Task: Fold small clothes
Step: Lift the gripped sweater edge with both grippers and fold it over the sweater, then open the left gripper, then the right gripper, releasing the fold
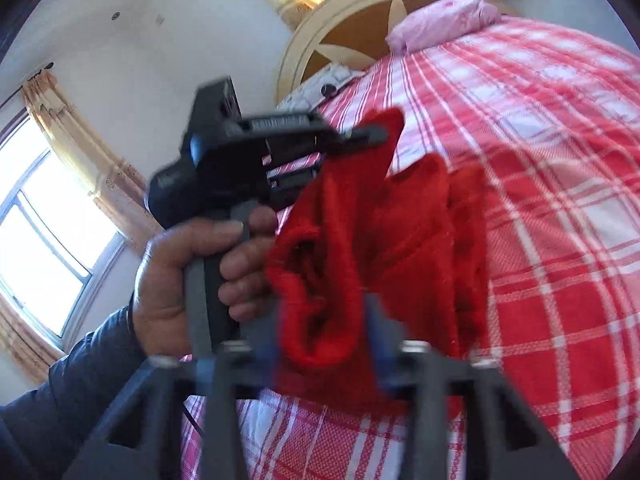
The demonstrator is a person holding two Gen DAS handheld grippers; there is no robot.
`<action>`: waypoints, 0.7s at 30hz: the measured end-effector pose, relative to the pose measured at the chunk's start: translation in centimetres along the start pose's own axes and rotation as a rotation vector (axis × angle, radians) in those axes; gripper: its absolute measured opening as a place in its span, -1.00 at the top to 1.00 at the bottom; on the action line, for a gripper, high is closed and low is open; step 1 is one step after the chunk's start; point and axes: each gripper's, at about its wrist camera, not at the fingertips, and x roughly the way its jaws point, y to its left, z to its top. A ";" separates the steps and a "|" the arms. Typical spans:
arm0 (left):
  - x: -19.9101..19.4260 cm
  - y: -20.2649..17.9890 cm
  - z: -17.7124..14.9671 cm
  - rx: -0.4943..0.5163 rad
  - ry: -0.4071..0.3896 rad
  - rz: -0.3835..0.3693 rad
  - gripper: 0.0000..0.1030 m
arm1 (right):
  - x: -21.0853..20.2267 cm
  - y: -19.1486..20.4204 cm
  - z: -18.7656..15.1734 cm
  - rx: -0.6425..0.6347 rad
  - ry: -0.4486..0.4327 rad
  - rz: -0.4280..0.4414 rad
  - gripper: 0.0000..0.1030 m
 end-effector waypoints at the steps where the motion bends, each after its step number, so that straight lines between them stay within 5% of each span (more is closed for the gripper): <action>1: 0.2 -0.2 0.0 0.001 0.005 -0.004 0.74 | -0.1 0.0 -0.1 -0.010 0.001 -0.014 0.66; 6: 2.2 -1.5 -0.3 0.040 0.020 0.001 0.74 | -1.9 -1.4 -0.7 0.015 -0.019 -0.060 0.68; 10: 4.3 -2.5 -1.1 0.117 0.027 0.140 0.60 | -1.6 -4.7 -1.3 0.105 0.022 -0.132 0.68; 12: 4.1 -3.0 -1.5 0.116 0.032 0.143 0.60 | -1.9 -6.2 -1.4 0.174 0.020 -0.131 0.68; 15: 1.3 -5.0 -1.9 0.197 -0.025 0.137 0.11 | -2.8 -5.9 -1.4 0.144 0.014 -0.147 0.67; 17: -1.0 -6.1 -2.6 0.276 -0.088 0.151 -0.47 | -3.2 -5.7 -1.7 0.105 0.031 -0.171 0.67; 21: -5.7 -5.8 -5.2 0.384 -0.155 0.220 -0.74 | -4.8 -5.1 -2.0 0.055 -0.022 -0.220 0.55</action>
